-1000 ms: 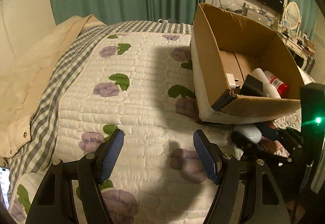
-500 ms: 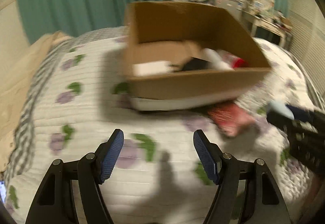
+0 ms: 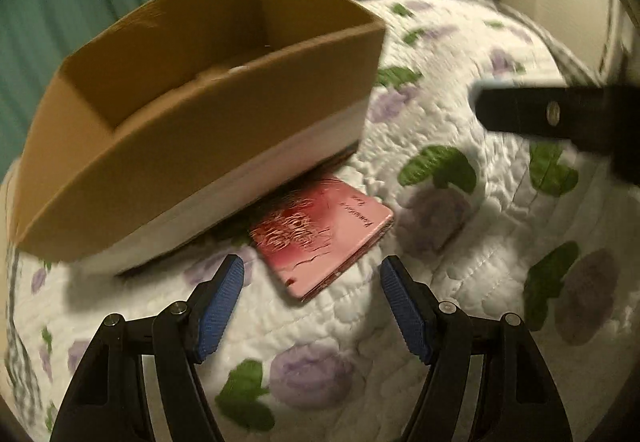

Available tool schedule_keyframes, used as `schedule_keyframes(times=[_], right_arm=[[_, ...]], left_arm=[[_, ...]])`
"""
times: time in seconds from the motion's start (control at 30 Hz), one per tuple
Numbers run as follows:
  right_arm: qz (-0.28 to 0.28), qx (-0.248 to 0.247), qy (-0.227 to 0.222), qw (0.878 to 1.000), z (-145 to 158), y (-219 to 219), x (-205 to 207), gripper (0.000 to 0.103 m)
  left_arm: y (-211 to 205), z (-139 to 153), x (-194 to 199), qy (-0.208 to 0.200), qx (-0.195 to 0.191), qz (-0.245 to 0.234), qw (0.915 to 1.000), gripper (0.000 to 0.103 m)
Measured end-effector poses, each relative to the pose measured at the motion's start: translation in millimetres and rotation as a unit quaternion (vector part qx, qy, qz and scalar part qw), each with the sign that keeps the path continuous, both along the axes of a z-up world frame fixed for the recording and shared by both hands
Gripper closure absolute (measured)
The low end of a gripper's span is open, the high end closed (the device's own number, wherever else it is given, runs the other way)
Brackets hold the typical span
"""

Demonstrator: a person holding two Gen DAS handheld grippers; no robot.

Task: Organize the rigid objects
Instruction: 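Pinch the pink card off the bed with the left tool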

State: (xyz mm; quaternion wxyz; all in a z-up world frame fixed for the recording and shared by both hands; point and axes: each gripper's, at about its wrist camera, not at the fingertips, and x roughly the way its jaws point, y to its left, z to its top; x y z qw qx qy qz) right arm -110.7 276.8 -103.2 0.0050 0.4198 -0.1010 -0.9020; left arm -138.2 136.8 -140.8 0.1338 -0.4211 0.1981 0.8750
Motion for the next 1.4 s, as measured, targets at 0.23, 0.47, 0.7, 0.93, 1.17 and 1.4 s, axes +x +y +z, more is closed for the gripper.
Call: schedule_keyframes(times=[0.23,0.47,0.7,0.93,1.17,1.4], right_arm=[[-0.009,-0.014,0.000,1.000,-1.5,5.6,-0.8,0.053],[-0.010,-0.010,-0.002,1.000,-2.6,2.0,-1.8,0.053],[-0.010,-0.011,-0.005,1.000,-3.9,1.0,-2.3,0.053],[-0.015,-0.016,-0.003,1.000,-2.6,3.0,-1.6,0.053],[-0.019,-0.012,0.013,1.000,13.3,4.6,5.9,0.053],[-0.013,0.002,0.041,0.999,46.1,-1.8,25.2,0.053]], left_arm=[[-4.0,10.8,-9.0,0.038,-0.002,0.005,0.9993,0.068],[-10.1,12.4,-11.3,0.022,0.010,-0.011,0.9996,0.073],[12.1,0.3,-23.4,0.019,-0.030,-0.037,0.9987,0.064],[20.7,0.5,-20.3,0.028,-0.026,-0.068,0.9969,0.079],[9.8,34.0,4.2,0.030,0.038,-0.065,0.9967,0.090],[-17.9,82.5,25.0,0.031,0.107,-0.012,0.9938,0.093]])
